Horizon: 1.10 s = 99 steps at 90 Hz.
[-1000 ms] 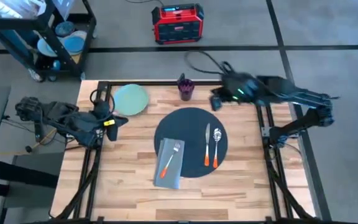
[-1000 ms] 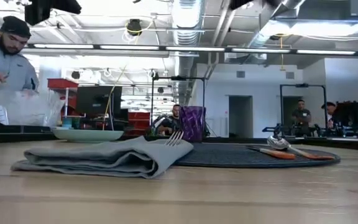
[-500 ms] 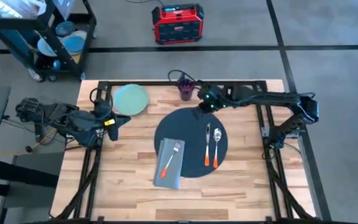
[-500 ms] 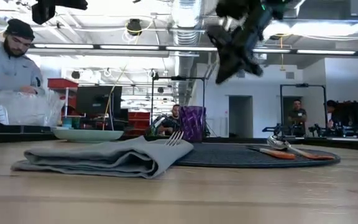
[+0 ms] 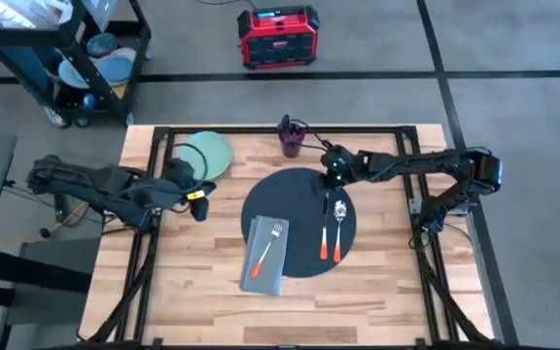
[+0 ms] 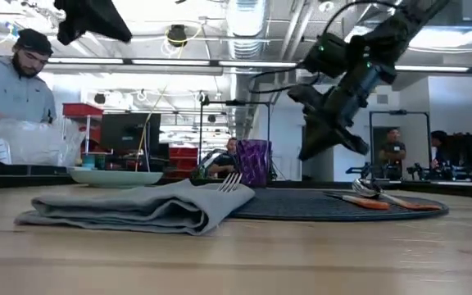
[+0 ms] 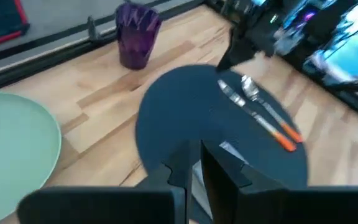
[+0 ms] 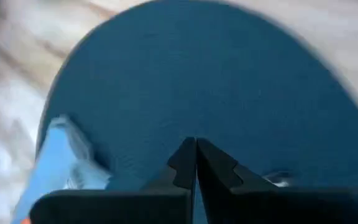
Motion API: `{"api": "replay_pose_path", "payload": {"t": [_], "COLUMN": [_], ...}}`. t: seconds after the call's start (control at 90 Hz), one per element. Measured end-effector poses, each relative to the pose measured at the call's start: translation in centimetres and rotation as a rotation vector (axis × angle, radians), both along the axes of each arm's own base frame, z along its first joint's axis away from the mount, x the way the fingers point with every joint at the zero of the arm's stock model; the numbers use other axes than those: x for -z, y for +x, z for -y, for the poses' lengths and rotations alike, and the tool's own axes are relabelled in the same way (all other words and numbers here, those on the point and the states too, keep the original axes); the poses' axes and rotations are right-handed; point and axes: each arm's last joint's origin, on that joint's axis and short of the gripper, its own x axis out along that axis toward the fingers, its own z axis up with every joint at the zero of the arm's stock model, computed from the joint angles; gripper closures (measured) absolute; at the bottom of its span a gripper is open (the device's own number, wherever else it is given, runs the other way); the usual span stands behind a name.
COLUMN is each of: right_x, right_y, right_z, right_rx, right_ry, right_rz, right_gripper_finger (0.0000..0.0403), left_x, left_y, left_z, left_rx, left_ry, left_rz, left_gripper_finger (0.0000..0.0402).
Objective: Set table place
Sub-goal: Adjust the table mat to the center table
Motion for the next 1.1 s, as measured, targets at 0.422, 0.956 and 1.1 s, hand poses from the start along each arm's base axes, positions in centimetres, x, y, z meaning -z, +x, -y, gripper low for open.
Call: {"api": "replay_pose_path", "payload": {"t": [0.422,0.956,1.1], "right_x": [4.0,6.6,5.6], "right_y": [-2.7,-0.8,-0.8], "right_z": [1.1,0.5,0.1], "right_rx": [0.016,-0.054,-0.062], "right_ry": [0.078,0.121,0.109], "right_rz": [-0.108,-0.019,0.004], "right_gripper_finger": [0.0403,0.0403,0.0403], "left_x": [2.1,3.1,3.1], "left_y": [5.3,6.5,6.5], "left_z": [0.5,1.0,1.0], "left_rx": [0.080,0.173,0.180], "left_ry": [-0.041,-0.117,-0.108], "left_rz": [-0.053,-0.097,-0.100], "left_gripper_finger": [0.0386,0.0386,0.0386]}}
